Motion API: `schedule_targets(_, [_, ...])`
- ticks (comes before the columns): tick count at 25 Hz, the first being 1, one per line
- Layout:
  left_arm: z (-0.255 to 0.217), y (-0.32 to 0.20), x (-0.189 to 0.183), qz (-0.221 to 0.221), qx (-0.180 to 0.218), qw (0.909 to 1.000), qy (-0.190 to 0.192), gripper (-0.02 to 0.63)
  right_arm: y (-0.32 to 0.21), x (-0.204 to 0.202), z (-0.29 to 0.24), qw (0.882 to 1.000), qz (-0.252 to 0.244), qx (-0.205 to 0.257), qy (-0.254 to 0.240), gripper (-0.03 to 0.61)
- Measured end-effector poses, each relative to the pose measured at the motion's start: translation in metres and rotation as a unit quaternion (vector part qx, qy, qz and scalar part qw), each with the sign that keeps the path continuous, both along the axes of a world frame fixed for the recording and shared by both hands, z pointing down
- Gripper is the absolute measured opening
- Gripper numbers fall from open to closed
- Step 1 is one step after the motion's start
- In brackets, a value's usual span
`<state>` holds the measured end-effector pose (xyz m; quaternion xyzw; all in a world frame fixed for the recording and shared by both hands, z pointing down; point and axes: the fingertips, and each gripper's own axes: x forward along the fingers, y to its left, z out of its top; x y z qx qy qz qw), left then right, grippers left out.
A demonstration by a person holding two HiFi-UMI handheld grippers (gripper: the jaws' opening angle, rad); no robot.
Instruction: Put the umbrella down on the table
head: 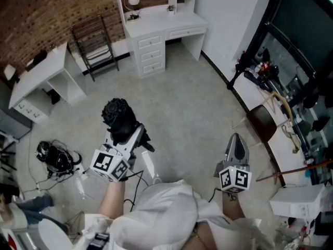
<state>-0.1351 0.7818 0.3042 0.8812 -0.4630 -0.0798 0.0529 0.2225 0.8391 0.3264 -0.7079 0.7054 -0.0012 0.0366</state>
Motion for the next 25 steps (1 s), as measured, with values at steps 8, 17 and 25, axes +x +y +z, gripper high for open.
schedule_targets(8, [-0.001, 0.0, -0.008, -0.001, 0.004, 1.0, -0.003, 0.267, -0.005, -0.013, 0.002, 1.0, -0.004, 0.0, -0.003, 0.017])
schedule_targets(17, [-0.001, -0.003, -0.011, 0.007, 0.005, 0.9999, -0.007, 0.267, -0.008, -0.021, 0.007, 1.0, -0.003, -0.008, -0.006, 0.018])
schedule_targets(25, [0.01, -0.012, -0.025, 0.018, -0.008, 0.9998, -0.002, 0.267, -0.016, -0.043, 0.008, 1.0, -0.001, -0.012, 0.017, 0.018])
